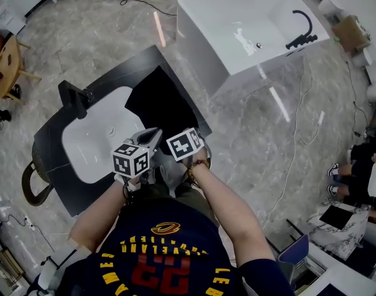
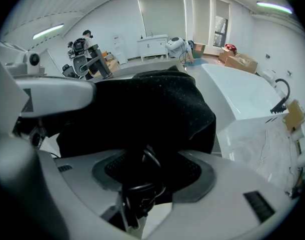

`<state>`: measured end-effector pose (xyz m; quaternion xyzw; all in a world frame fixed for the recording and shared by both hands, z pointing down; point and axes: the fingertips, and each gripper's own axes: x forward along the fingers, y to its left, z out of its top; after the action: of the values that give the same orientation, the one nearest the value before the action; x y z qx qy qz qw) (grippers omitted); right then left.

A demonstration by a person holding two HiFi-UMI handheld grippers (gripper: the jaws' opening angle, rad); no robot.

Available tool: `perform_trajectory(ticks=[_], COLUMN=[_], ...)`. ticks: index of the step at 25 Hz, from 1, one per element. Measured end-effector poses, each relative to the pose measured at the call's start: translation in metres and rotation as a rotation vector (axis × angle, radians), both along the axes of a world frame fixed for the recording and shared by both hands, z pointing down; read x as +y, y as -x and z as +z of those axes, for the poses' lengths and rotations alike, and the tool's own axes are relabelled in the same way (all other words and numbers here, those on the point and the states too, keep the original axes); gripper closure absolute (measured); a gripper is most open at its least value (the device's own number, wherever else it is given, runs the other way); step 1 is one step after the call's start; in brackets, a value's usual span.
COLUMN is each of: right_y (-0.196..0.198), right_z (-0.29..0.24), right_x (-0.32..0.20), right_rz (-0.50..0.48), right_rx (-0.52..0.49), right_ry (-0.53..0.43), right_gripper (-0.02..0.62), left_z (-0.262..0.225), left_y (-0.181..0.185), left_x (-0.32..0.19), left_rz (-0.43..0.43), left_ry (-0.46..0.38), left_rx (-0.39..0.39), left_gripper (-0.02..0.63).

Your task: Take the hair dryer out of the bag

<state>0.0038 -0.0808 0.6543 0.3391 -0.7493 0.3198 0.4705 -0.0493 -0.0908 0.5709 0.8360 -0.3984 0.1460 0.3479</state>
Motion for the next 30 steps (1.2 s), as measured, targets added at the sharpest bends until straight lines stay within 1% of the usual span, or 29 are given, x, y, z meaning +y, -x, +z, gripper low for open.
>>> perform_trajectory(ticks=[7, 18, 20, 22, 24, 27, 30], right_y=[-0.014, -0.031, -0.033, -0.036, -0.038, -0.038, -0.043], right_z=[-0.003, -0.011, -0.012, -0.010, -0.008, -0.004, -0.001], right_x=[0.017, 0.042, 0.045, 0.046, 0.046, 0.046, 0.052], right_rz=[-0.008, -0.007, -0.004, 0.003, 0.011, -0.011, -0.082], right_rx=[-0.009, -0.023, -0.023, -0.019, -0.016, -0.030, -0.038], right_ry=[0.011, 0.021, 0.023, 0.019, 0.010, -0.001, 0.000], right_gripper=[0.360, 0.362, 0.362, 0.363, 0.364, 0.362, 0.364], left_z=[-0.001, 0.000, -0.006, -0.015, -0.019, -0.017, -0.010], left_y=[-0.014, -0.019, -0.026, -0.039, -0.053, -0.064, -0.069], left_x=[0.002, 0.002, 0.005, 0.013, 0.023, 0.034, 0.041], left_rz=[0.040, 0.051, 0.088, 0.164, 0.235, 0.289, 0.309], left_ry=[-0.012, -0.015, -0.041, -0.079, -0.091, -0.069, -0.037], left_rx=[-0.020, -0.033, -0.021, -0.002, 0.008, 0.018, 0.020], left_gripper=[0.595, 0.595, 0.594, 0.592, 0.591, 0.574, 0.562])
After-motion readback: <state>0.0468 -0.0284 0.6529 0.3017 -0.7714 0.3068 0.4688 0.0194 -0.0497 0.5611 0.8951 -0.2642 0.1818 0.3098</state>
